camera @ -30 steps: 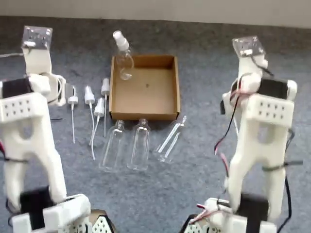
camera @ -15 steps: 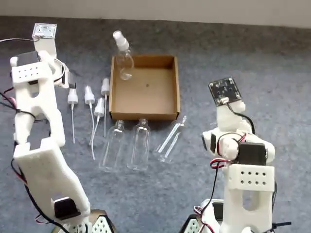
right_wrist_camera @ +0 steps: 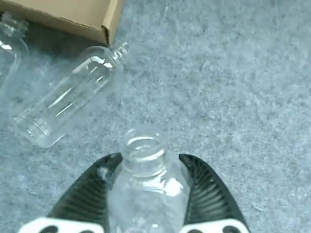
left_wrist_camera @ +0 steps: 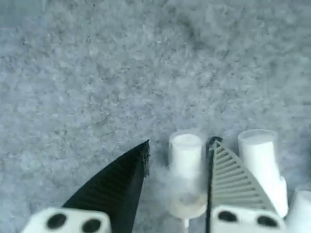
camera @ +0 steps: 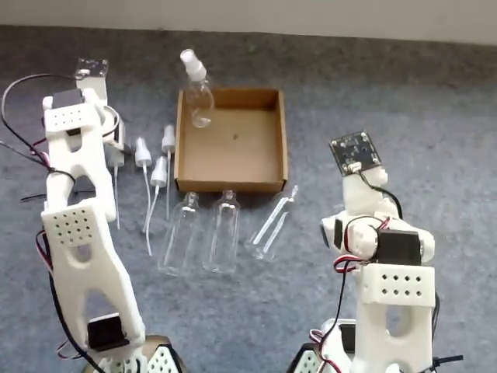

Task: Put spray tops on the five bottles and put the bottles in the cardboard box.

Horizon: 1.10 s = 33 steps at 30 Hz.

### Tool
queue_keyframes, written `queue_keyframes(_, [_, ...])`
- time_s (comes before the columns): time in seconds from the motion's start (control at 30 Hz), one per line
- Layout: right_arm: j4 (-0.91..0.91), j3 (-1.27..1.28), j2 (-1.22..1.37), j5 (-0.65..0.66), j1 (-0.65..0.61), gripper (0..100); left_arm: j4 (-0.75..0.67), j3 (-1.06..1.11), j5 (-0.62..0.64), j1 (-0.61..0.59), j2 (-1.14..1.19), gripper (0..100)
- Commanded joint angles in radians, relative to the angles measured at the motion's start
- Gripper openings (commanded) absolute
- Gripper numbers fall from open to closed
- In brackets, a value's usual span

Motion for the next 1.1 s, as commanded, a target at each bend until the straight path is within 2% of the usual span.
queue_keyframes(0.0, [-0.019,-0.005,-0.022,0.011,-0.010,0.4,0.058,-0.108,0.000,0.018,0.024,7])
queue_keyframes(0.07, [-0.019,-0.005,-0.022,0.006,-0.010,0.4,0.083,-0.147,0.002,0.015,0.028,1])
queue_keyframes(0.17, [-0.021,-0.005,-0.024,0.005,-0.010,0.4,0.157,-0.242,0.051,0.005,0.025,1])
queue_keyframes(0.33, [-0.021,-0.010,-0.024,0.009,-0.093,0.4,0.356,-0.604,0.060,-0.024,0.027,0])
queue_keyframes(0.47, [-0.022,-0.015,-0.024,0.011,-0.189,0.4,0.399,-0.840,0.060,-0.068,0.013,0])
queue_keyframes(0.6, [-0.028,-0.015,-0.025,0.011,-0.291,0.4,0.400,-0.723,0.060,-0.117,-0.159,0])
queue_keyframes(0.7, [-0.130,-0.015,-0.031,0.000,-0.344,0.4,0.402,-0.611,0.060,-0.131,-0.340,0])
queue_keyframes(0.83, [-0.348,-0.005,-0.079,-0.187,-0.412,0.4,0.402,-0.367,0.060,-0.116,-0.651,0])
queue_keyframes(0.97, [-0.476,0.042,-0.127,-0.298,-0.501,0.4,0.400,-0.042,0.057,-0.012,-1.004,0])
queue_keyframes(1.07, [-0.596,0.124,-0.168,-0.327,-0.552,0.4,0.399,0.170,0.057,0.128,-1.239,0])
